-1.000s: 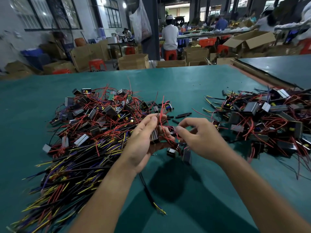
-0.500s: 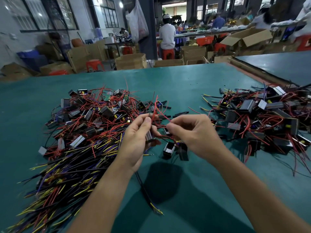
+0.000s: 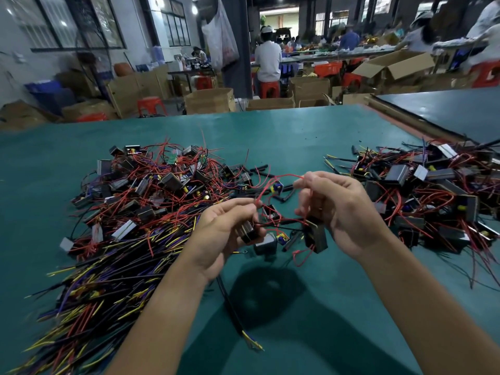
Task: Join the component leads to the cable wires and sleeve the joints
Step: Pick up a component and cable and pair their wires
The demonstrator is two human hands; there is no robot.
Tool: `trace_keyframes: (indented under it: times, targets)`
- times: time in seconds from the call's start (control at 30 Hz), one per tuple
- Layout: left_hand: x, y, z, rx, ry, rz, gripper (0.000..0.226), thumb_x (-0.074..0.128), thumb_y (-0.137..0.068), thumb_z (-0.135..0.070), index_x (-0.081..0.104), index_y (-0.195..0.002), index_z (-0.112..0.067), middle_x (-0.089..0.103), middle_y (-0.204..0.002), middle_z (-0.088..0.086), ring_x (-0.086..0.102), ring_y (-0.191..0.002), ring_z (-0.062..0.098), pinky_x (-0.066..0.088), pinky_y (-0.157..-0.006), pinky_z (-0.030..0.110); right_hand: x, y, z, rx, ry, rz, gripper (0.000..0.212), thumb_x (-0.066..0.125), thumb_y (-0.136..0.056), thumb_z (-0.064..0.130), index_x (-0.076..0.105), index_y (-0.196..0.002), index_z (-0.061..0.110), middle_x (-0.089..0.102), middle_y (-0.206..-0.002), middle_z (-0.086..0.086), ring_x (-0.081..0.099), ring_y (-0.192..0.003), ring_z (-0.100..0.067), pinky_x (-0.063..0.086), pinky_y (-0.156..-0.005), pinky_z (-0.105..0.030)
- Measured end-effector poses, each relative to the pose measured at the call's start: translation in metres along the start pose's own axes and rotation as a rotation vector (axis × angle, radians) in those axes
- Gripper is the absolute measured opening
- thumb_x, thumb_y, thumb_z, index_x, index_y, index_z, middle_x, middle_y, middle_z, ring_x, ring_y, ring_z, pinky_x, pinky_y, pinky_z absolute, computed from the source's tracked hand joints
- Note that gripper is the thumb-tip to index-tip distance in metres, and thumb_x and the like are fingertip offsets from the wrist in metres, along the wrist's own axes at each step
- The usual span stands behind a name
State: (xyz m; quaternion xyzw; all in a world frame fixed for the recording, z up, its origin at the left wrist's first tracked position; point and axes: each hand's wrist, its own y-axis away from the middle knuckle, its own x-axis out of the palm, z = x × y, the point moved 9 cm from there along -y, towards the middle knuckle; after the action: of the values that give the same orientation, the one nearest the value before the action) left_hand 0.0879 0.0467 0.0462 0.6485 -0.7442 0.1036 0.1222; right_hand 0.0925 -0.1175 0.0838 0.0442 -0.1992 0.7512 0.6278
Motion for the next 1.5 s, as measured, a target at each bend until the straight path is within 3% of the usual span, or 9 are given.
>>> trace_keyframes:
  times: [0.13,0.37,0.47,0.57,0.67,0.8,1.03,1.33,1.5]
  targets:
    - [0.010,0.004,0.002,0.024,-0.111,0.095,0.016,0.063,-0.080,-0.006,0.071,-0.093,-0.010,0.067,-0.071,0.003,0.065,-0.058,0.018,0.056,-0.056,0.030,0.005,0.001,-0.003,0.064,-0.038,0.111,0.015,0.069,-0.076,0.020,0.071,-0.084,0.008,0.057,-0.059,-0.003,0.052,-0.052,-0.014,0.053,-0.058,-0.025]
    - [0.002,0.004,-0.008,0.105,-0.207,-0.013,0.027,0.057,-0.089,0.007,0.070,-0.097,-0.016,0.067,-0.071,0.004,0.067,-0.057,0.019,0.057,-0.053,0.031,0.012,0.003,-0.004,0.067,-0.129,0.283,0.021,0.067,-0.067,-0.002,0.078,-0.079,0.011,0.067,-0.075,-0.005,0.062,-0.067,-0.014,0.054,-0.065,-0.027]
    - [0.002,0.004,-0.011,0.168,-0.283,-0.066,0.033,0.058,-0.087,0.010,0.072,-0.087,-0.020,0.068,-0.068,0.001,0.065,-0.061,0.014,0.059,-0.059,0.029,0.022,0.008,-0.007,0.097,-0.099,0.430,0.012,0.076,-0.066,0.018,0.074,-0.073,0.008,0.066,-0.078,-0.011,0.061,-0.070,-0.021,0.053,-0.071,-0.031]
    - [0.006,0.004,-0.011,0.184,-0.262,-0.048,0.037,0.057,-0.088,0.010,0.075,-0.081,-0.022,0.069,-0.070,0.000,0.065,-0.063,0.015,0.057,-0.058,0.027,0.031,0.016,-0.012,0.215,-0.086,0.551,0.037,0.072,-0.067,0.040,0.062,-0.061,0.005,0.062,-0.076,-0.017,0.057,-0.070,-0.027,0.050,-0.071,-0.034]
    - [0.011,0.005,-0.014,0.212,-0.278,-0.009,0.035,0.056,-0.088,0.011,0.074,-0.088,-0.018,0.072,-0.079,0.002,0.067,-0.070,0.014,0.056,-0.062,0.024,0.026,0.012,-0.026,0.384,-0.012,0.424,0.046,0.060,-0.079,0.053,0.063,-0.061,0.011,0.059,-0.060,-0.011,0.054,-0.051,-0.020,0.047,-0.052,-0.025]
    - [0.011,0.006,-0.015,0.230,-0.380,-0.009,0.034,0.057,-0.088,0.010,0.074,-0.081,-0.018,0.075,-0.080,0.000,0.065,-0.076,0.015,0.053,-0.070,0.030,0.012,0.002,-0.027,0.268,0.160,0.240,0.029,0.055,-0.086,0.034,0.072,-0.075,0.013,0.053,-0.047,-0.005,0.039,-0.032,-0.010,0.035,-0.035,-0.018]
    - [0.009,0.003,-0.007,0.154,-0.342,-0.013,0.025,0.052,-0.090,0.010,0.065,-0.082,-0.008,0.069,-0.062,0.005,0.063,-0.053,0.013,0.051,-0.054,0.019,0.005,-0.002,-0.018,0.149,0.191,0.163,0.023,0.051,-0.097,0.012,0.074,-0.097,0.012,0.051,-0.047,-0.001,0.039,-0.035,-0.009,0.035,-0.039,-0.016]
    - [0.013,0.004,-0.005,0.169,-0.392,0.029,0.018,0.059,-0.092,-0.003,0.064,-0.076,-0.008,0.065,-0.058,0.007,0.053,-0.046,0.016,0.048,-0.048,0.024,-0.003,-0.006,-0.008,0.014,0.259,0.036,0.030,0.049,-0.098,0.002,0.072,-0.083,0.015,0.070,-0.078,-0.002,0.046,-0.044,-0.008,0.044,-0.047,-0.019]
    - [0.016,0.005,-0.006,0.158,-0.359,0.085,0.012,0.062,-0.090,-0.005,0.065,-0.078,-0.006,0.065,-0.061,0.011,0.054,-0.046,0.019,0.046,-0.047,0.024,-0.007,-0.006,-0.006,-0.007,0.257,-0.029,0.040,0.051,-0.097,0.001,0.076,-0.072,0.018,0.057,-0.079,-0.023,0.046,-0.045,-0.009,0.046,-0.049,-0.020]
